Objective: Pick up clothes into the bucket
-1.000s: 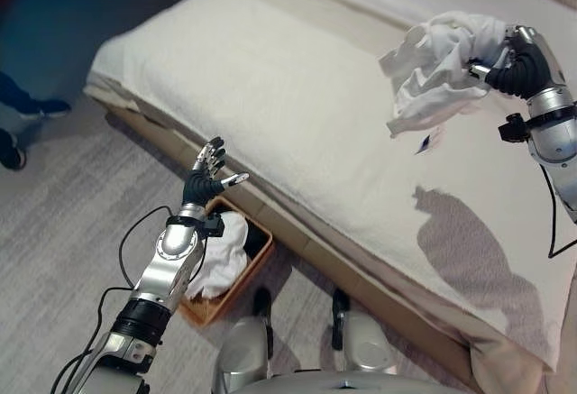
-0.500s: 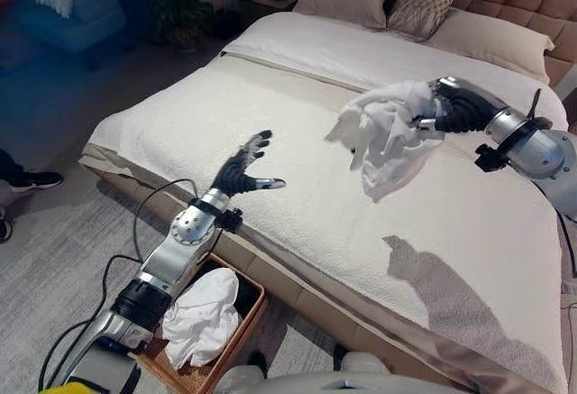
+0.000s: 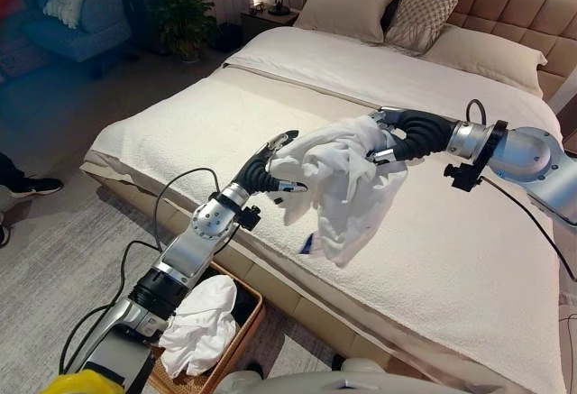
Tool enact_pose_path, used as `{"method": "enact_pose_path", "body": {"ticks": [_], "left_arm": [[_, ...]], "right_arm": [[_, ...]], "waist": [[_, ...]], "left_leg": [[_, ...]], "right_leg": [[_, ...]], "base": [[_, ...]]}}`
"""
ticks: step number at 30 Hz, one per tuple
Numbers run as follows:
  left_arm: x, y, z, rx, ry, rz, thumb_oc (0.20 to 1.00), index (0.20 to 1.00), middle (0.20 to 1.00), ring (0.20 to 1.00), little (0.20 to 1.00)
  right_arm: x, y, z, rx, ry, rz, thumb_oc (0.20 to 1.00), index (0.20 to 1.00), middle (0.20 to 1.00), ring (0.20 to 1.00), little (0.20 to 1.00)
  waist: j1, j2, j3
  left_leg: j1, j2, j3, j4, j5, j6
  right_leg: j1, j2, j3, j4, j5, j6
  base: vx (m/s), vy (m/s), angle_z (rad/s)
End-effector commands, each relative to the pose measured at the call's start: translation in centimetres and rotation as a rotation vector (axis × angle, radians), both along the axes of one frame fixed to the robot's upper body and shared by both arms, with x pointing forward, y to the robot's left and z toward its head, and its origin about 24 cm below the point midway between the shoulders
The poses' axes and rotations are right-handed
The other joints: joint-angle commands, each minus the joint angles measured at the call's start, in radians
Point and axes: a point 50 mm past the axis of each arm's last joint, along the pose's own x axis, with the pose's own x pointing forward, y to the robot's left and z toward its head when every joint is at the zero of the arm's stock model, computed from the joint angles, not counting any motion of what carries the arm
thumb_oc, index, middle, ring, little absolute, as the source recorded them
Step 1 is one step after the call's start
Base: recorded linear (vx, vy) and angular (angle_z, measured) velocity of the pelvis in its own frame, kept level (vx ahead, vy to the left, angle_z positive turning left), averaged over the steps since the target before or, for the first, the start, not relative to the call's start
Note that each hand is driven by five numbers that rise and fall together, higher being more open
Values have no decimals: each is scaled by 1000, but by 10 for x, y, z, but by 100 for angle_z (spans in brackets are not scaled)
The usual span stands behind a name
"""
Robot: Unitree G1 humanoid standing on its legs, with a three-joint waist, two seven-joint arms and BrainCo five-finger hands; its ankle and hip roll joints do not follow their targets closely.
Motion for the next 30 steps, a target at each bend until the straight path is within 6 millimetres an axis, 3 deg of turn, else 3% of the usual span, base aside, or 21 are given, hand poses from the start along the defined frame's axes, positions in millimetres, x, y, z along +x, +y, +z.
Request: {"method": "enact_pose_path", "body": {"ticks": [1,10,13,14,15,16,23,30], "left_arm": [[10,-18,14,28,-64,-60,1000,1000,1000,1000,1000],[4,-55,18,-37,-3,-232,1000,1000,1000,1000,1000],[3,-58,20,-55,11,-259,1000,1000,1000,1000,1000],[0,-63,18,-120,67,-300,909,909,909,909,909],[-3,-67,15,-172,130,-338,322,322,322,322,322],[-3,-67,15,-172,130,-339,200,200,200,200,200],[-11,-62,2,-258,283,-396,200,200,200,200,200],[-13,-34,-15,-270,328,-303,200,200,200,200,200]], "right_arm": [[-6,15,23,92,-26,95,200,200,200,200,200],[-13,32,22,225,11,188,200,200,200,200,200],[-13,33,21,233,16,192,200,200,200,200,200],[-13,35,19,242,23,198,200,200,200,200,200],[-13,37,17,249,30,202,200,200,200,200,200],[-13,37,17,249,30,202,200,200,200,200,200],[-8,33,10,277,34,159,200,200,200,200,200],[2,6,1,277,-18,0,200,200,200,200,200]], "waist": [[14,-39,-66],[6,-31,-72],[5,-29,-72],[3,-27,-73],[1,-25,-73],[1,-26,-73],[-3,-21,-76],[0,-20,-78]], "left_leg": [[-58,0,-10,96,-92,-23],[-62,-1,-18,91,-87,-17],[-61,-2,-18,90,-87,-16],[-62,-2,-17,92,-86,-16],[-62,-2,-18,91,-85,-16],[-62,-2,-18,91,-85,-16],[-57,-2,-17,90,-87,-18],[-56,-1,-17,89,-88,-18]], "right_leg": [[6,-26,-46,26,-16,38],[6,-31,-48,20,-11,37],[6,-30,-48,19,-10,37],[5,-31,-47,19,-9,37],[5,-32,-46,19,-9,37],[5,-32,-46,19,-9,37],[8,-32,-47,19,-9,37],[8,-32,-46,22,-11,35]], "base": [[0,0,0],[0,0,0],[0,0,0],[0,0,0],[0,0,0],[0,0,0],[0,0,0],[0,0,0]]}}
